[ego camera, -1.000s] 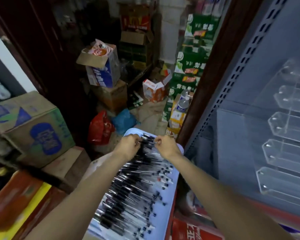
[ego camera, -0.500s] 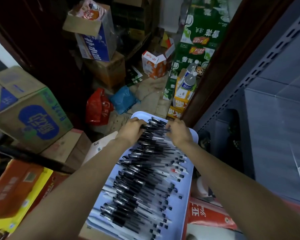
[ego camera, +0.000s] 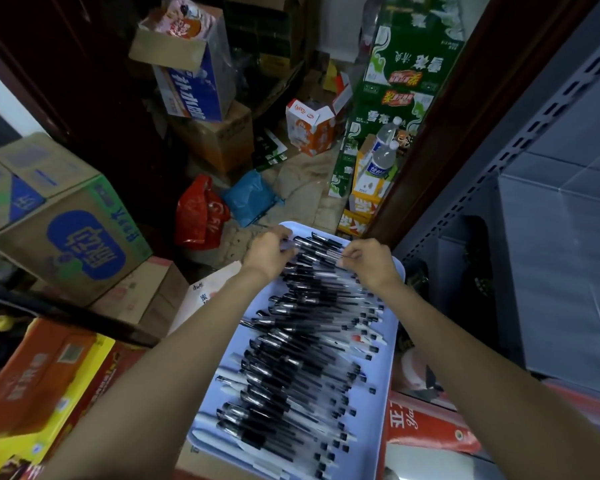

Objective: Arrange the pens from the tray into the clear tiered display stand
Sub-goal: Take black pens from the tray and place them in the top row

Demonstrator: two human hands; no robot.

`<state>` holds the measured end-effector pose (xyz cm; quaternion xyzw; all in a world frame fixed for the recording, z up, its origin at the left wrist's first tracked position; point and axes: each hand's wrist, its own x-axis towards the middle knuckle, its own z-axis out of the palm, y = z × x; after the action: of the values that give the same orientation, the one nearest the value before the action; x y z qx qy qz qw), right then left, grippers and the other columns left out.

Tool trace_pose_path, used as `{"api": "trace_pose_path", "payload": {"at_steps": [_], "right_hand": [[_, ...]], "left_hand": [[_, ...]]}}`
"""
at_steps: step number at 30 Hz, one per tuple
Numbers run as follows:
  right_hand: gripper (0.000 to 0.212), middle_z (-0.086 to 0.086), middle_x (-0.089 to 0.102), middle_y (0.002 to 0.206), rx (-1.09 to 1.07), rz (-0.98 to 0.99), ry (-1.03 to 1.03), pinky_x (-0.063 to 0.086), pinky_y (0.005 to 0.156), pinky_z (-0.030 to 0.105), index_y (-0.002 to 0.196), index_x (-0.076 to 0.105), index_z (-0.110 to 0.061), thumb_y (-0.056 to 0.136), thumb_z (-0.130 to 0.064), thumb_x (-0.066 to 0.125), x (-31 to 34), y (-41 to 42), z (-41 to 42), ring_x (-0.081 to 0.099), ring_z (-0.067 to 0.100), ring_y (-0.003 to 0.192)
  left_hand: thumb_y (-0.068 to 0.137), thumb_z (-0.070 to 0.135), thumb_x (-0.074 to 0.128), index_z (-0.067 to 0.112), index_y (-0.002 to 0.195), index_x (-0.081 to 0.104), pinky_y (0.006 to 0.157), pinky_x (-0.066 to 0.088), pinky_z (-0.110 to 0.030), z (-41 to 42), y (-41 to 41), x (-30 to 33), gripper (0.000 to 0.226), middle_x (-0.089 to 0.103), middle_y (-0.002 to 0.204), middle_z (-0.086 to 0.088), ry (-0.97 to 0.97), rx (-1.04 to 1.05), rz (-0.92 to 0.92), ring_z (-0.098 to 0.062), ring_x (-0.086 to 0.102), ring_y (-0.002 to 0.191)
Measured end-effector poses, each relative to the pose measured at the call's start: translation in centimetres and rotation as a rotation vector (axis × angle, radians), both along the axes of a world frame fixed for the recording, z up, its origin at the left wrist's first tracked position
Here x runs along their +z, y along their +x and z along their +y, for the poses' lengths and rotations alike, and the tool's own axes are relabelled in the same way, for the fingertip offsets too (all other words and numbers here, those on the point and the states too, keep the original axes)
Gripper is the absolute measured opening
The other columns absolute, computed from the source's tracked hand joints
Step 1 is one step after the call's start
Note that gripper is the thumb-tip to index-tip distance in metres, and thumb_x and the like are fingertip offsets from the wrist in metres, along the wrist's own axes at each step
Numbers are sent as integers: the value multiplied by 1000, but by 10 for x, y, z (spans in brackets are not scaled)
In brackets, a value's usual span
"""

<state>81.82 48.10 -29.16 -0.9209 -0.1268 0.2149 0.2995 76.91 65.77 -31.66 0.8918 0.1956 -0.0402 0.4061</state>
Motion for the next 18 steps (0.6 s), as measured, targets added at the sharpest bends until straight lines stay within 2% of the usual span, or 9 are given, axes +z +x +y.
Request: {"api": "trace_pose_path", "payload": {"at_steps": [2, 4, 5, 6, 8, 11, 13, 15, 18], "right_hand": [[18, 17, 66, 109, -38, -20, 74, 45, 94, 26, 103, 67, 0, 90, -11, 62, 9, -4, -4, 60, 26, 98], [21, 17, 68, 101, -97, -10, 180, 45, 89, 24, 104, 67, 1, 88, -12, 64, 19, -5, -8, 60, 26, 92], [22, 12, 67, 91, -132, 12, 239, 47, 89, 27, 105, 67, 1, 87, -12, 65, 26, -6, -10, 61, 26, 88], [21, 6, 64, 80, -152, 30, 291, 49, 88, 30, 103, 67, 1, 87, -13, 66, 33, -6, -11, 60, 23, 81], [13, 0, 58, 66, -145, 26, 342, 51, 83, 35, 89, 69, -3, 87, -15, 66, 47, -5, -14, 57, 16, 68], [13, -1, 60, 63, -129, -23, 391, 49, 75, 31, 76, 66, -10, 86, -18, 68, 73, -3, -19, 57, 11, 62], [12, -2, 62, 69, -124, -80, 364, 45, 67, 23, 82, 66, -10, 85, -21, 68, 93, -2, -27, 57, 8, 64], [15, -1, 61, 78, -134, -158, 330, 40, 62, 17, 92, 64, -12, 87, -25, 66, 114, 1, -38, 57, 10, 72], [26, -1, 58, 87, -228, -282, 400, 41, 63, 17, 112, 57, -15, 90, -28, 61, 154, 6, -65, 56, 12, 84]], "left_hand": [[89, 17, 62, -1, 125, 51, 94, 40, -29, -5, 1, 15, 42, 60, 120, -17, -196, 150, -22, -29, 52, 117], [89, 21, 63, -1, 103, 58, 88, 45, -30, -12, 2, 32, 27, 62, 104, -15, -392, 254, -45, -27, 55, 106], [89, 23, 62, 5, 88, 58, 81, 47, -28, -17, 2, 41, 18, 63, 94, -13, -489, 252, -48, -25, 58, 97], [90, 24, 61, 9, 80, 57, 75, 49, -25, -23, 4, 49, 18, 63, 91, -12, -566, 214, -51, -23, 61, 88], [90, 24, 59, 7, 80, 56, 67, 52, -17, -36, 9, 66, 20, 67, 89, -11, -672, 134, -73, -11, 67, 74], [90, 17, 60, 9, 65, 49, 62, 55, -18, -54, 18, 94, 29, 65, 69, -6, -758, 158, -182, -4, 66, 54], [91, 14, 59, 9, 60, 48, 57, 55, -18, -66, 24, 113, 33, 66, 59, -1, -756, 161, -247, -3, 63, 50], [91, 13, 57, 3, 68, 51, 55, 53, -19, -80, 29, 130, 26, 66, 63, -4, -690, 109, -304, -4, 62, 50], [91, 17, 58, 1, 75, 55, 59, 41, -24, -102, 38, 157, 23, 57, 65, -6, -305, -89, -413, -11, 53, 56]]}}
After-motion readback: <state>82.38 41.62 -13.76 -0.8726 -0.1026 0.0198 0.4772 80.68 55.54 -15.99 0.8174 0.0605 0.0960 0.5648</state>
